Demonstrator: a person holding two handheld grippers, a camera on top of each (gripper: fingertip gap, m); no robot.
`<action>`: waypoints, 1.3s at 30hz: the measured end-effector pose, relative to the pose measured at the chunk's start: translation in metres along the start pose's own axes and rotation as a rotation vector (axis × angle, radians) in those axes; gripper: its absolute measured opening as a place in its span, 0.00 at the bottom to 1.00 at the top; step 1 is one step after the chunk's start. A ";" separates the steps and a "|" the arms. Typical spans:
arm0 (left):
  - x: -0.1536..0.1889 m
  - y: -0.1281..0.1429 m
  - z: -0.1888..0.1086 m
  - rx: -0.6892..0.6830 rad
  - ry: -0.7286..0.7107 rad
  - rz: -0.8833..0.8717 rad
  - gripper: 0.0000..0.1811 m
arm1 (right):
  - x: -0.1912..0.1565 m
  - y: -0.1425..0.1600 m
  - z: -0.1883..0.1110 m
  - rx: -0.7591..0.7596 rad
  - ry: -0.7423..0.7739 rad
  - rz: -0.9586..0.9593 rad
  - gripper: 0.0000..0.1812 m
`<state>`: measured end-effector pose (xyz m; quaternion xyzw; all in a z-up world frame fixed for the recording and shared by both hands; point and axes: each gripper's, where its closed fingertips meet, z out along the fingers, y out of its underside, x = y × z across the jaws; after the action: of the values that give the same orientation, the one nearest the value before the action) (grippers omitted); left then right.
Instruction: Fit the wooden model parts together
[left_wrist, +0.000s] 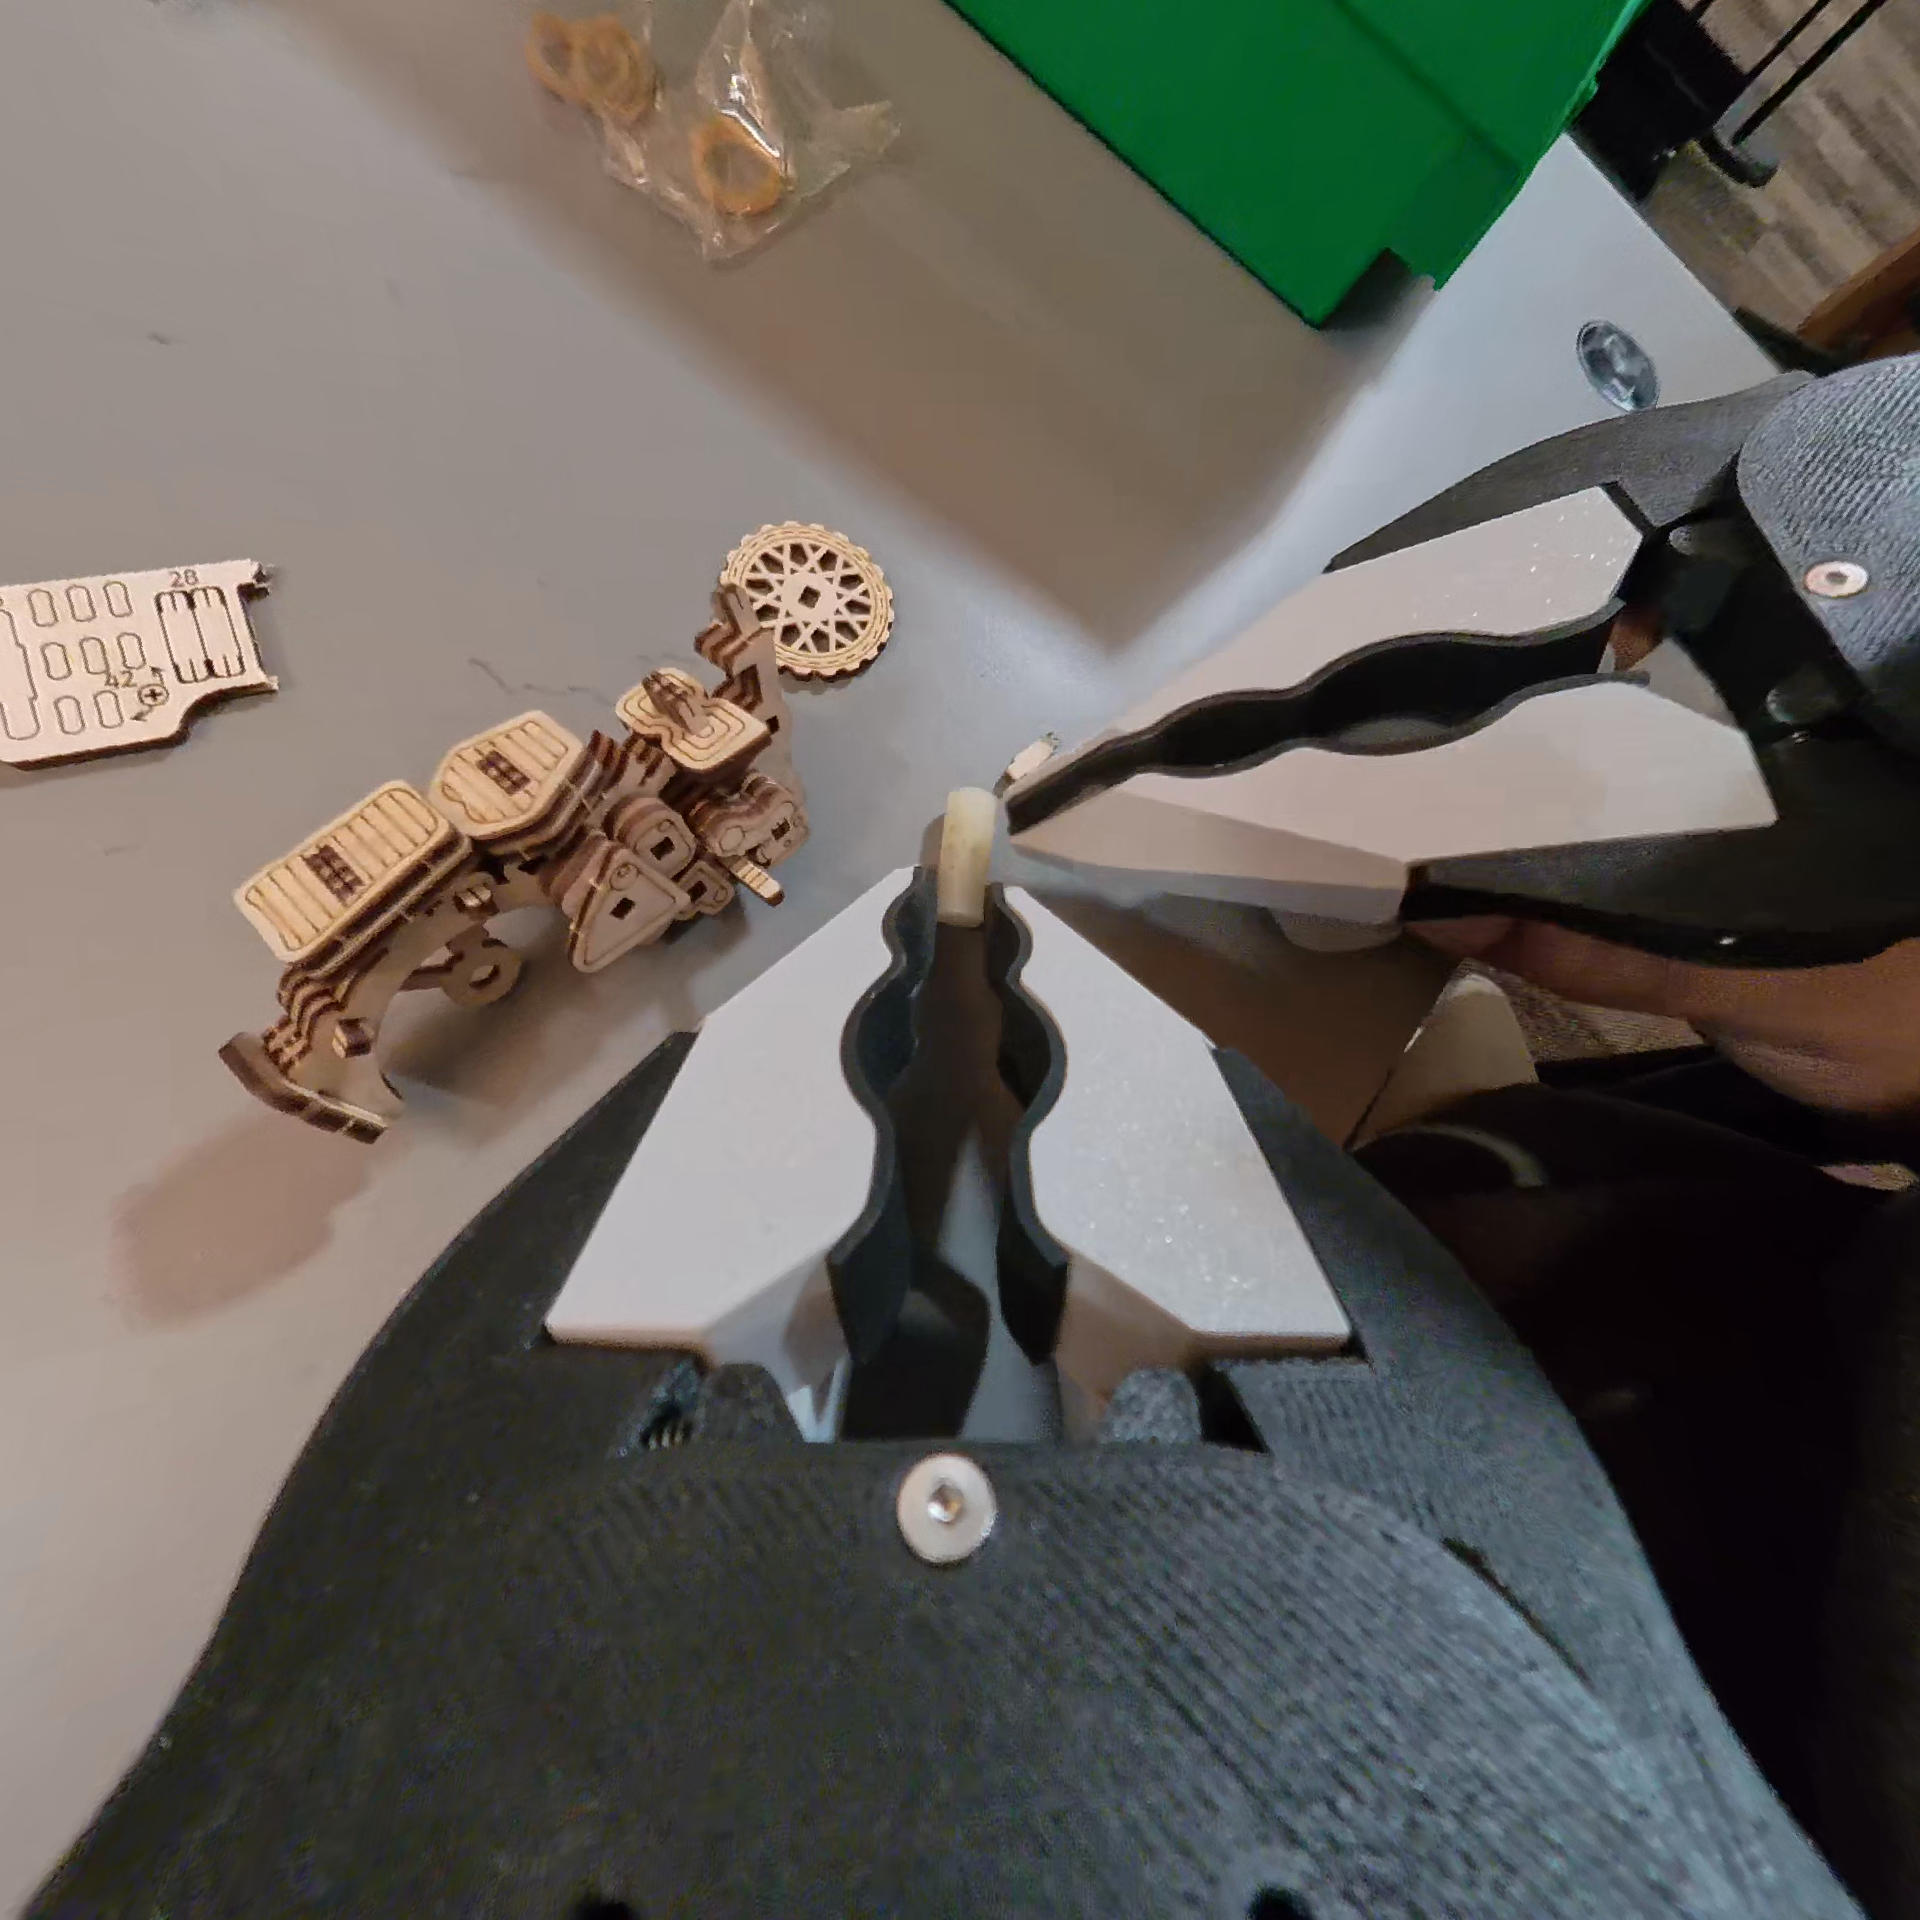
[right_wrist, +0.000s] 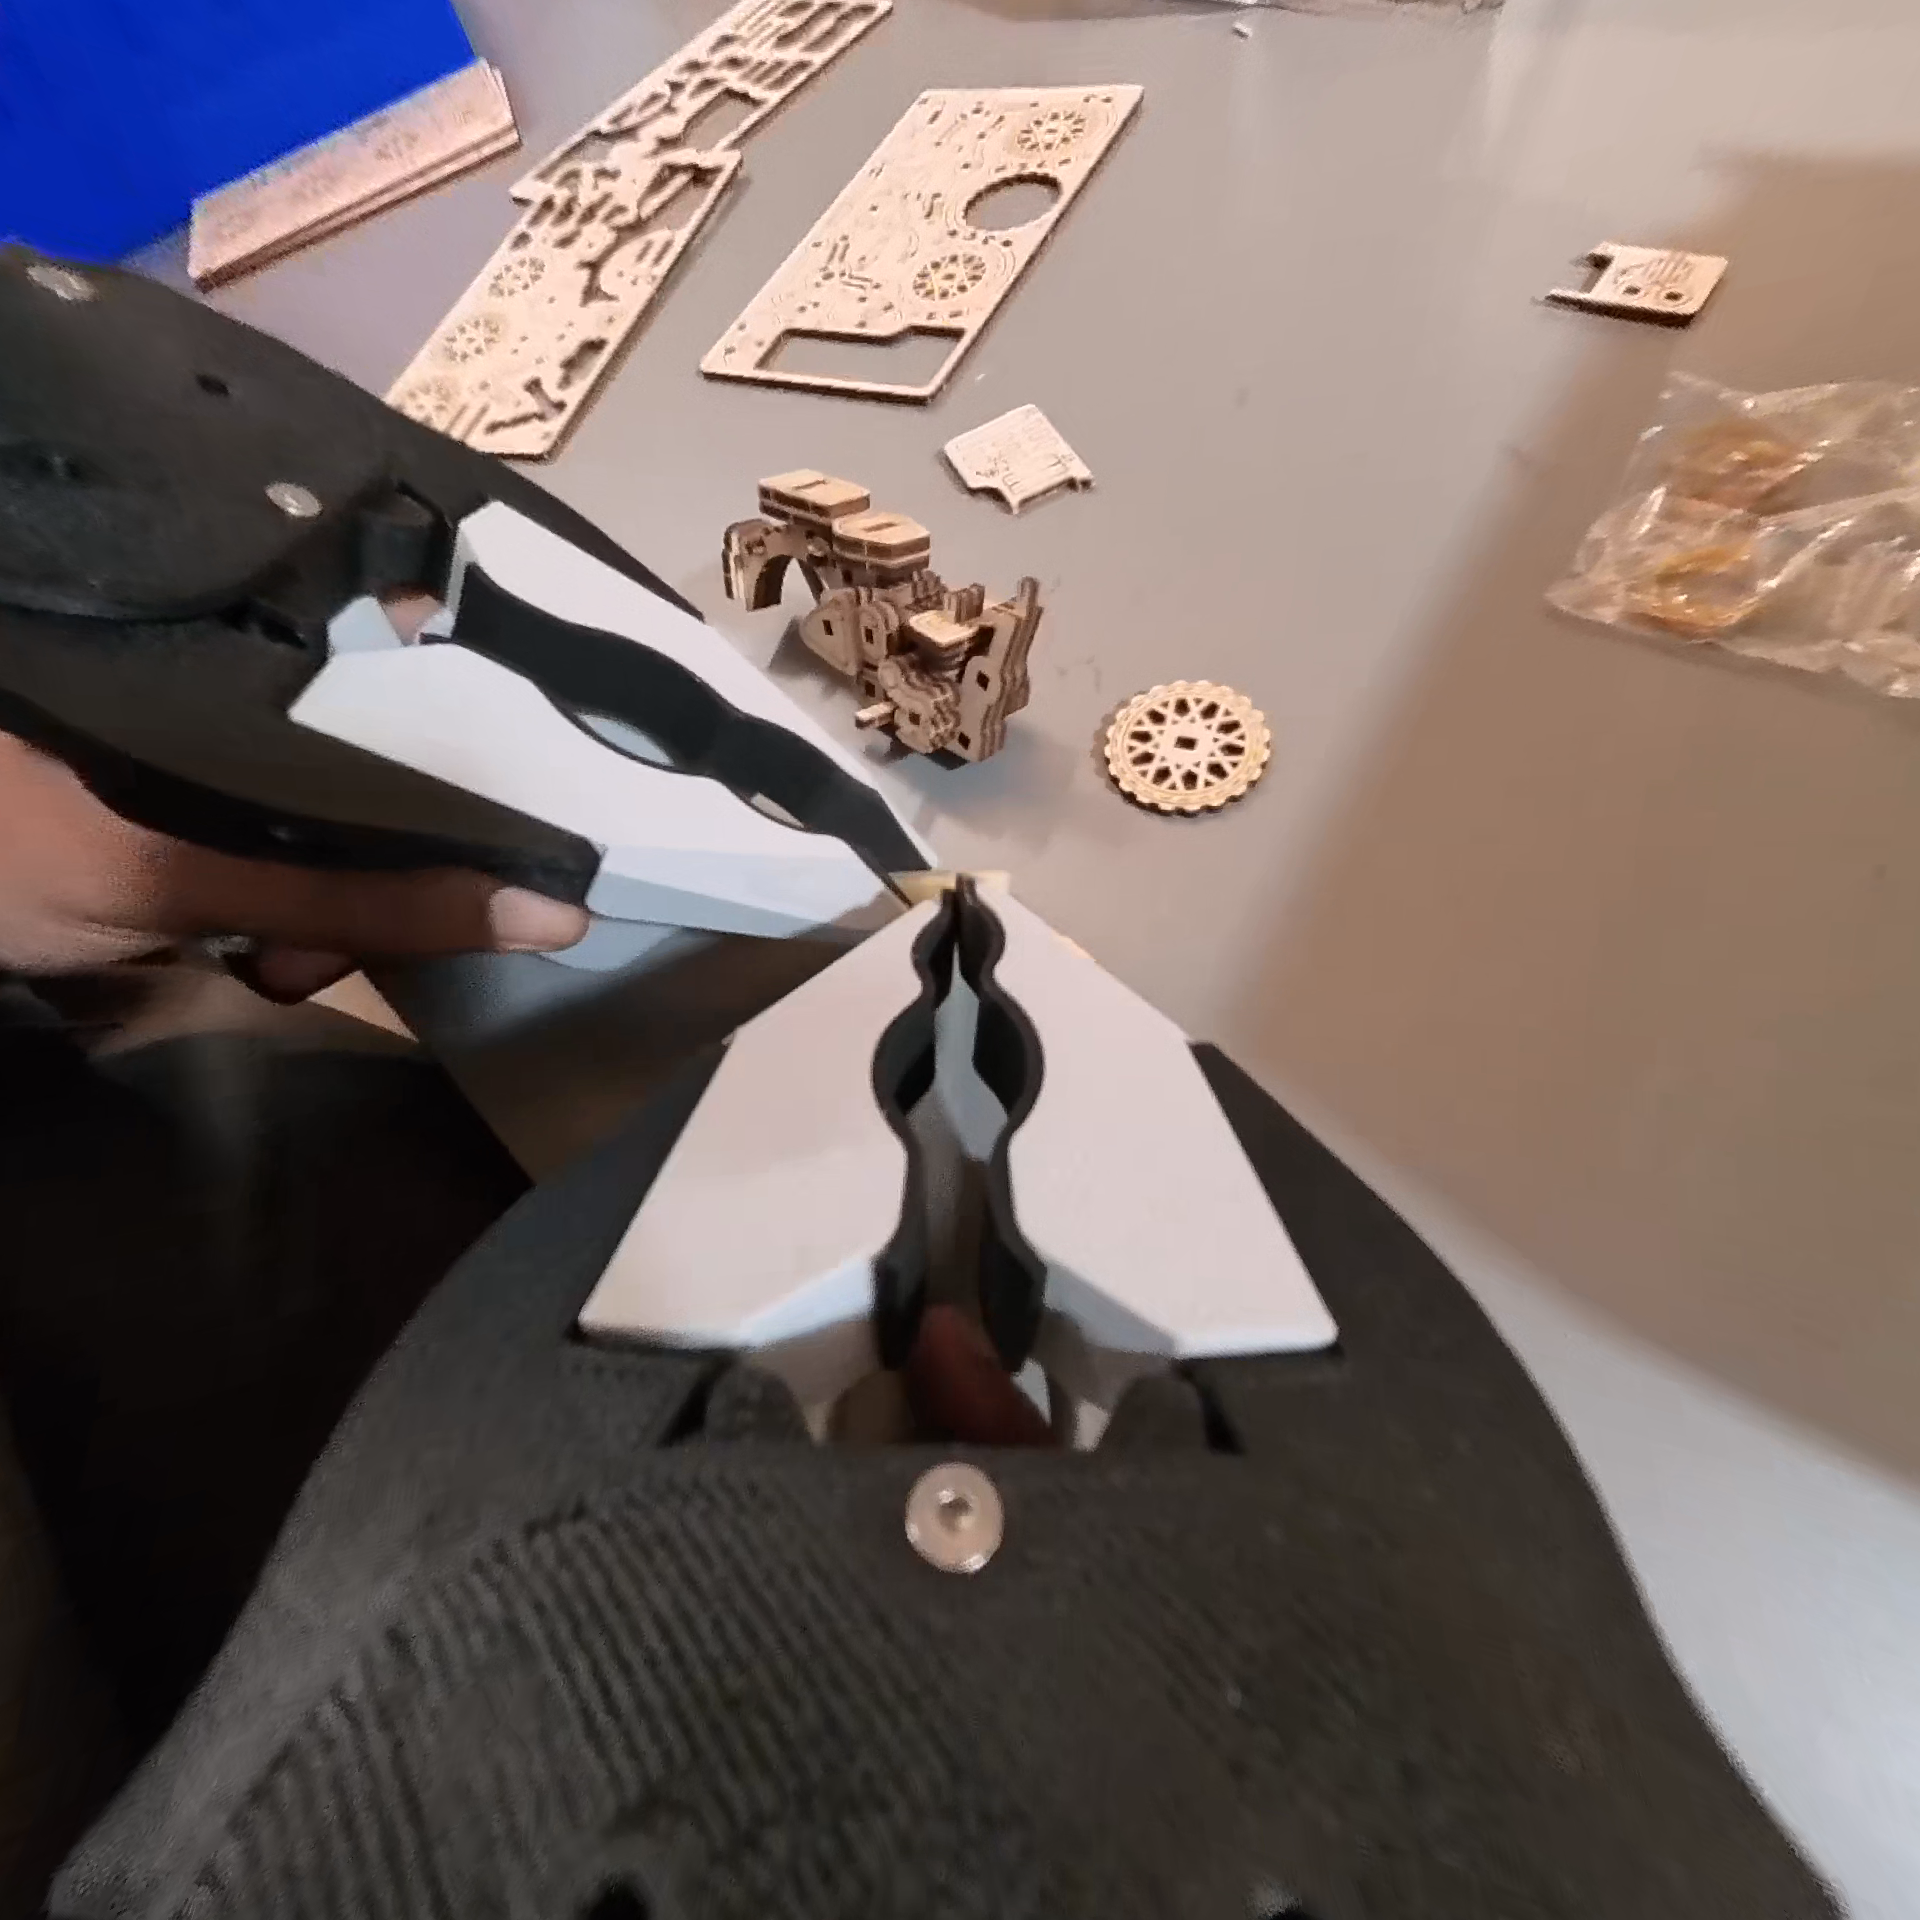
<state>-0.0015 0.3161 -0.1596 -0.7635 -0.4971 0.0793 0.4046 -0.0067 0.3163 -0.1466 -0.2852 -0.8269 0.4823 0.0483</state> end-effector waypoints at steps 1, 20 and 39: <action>0.000 0.000 0.000 0.000 0.005 -0.004 0.05 | 0.000 -0.001 -0.001 0.005 -0.008 0.009 0.00; 0.001 -0.001 0.000 0.001 0.028 -0.020 0.05 | 0.023 0.015 -0.008 -0.189 -0.209 -0.380 0.09; -0.010 -0.004 -0.001 0.031 -0.025 -0.082 0.04 | 0.004 0.002 -0.001 -0.141 -0.113 -0.041 0.01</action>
<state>-0.0086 0.3076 -0.1588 -0.7351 -0.5317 0.0801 0.4128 -0.0087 0.3204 -0.1487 -0.2434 -0.8658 0.4371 -0.0088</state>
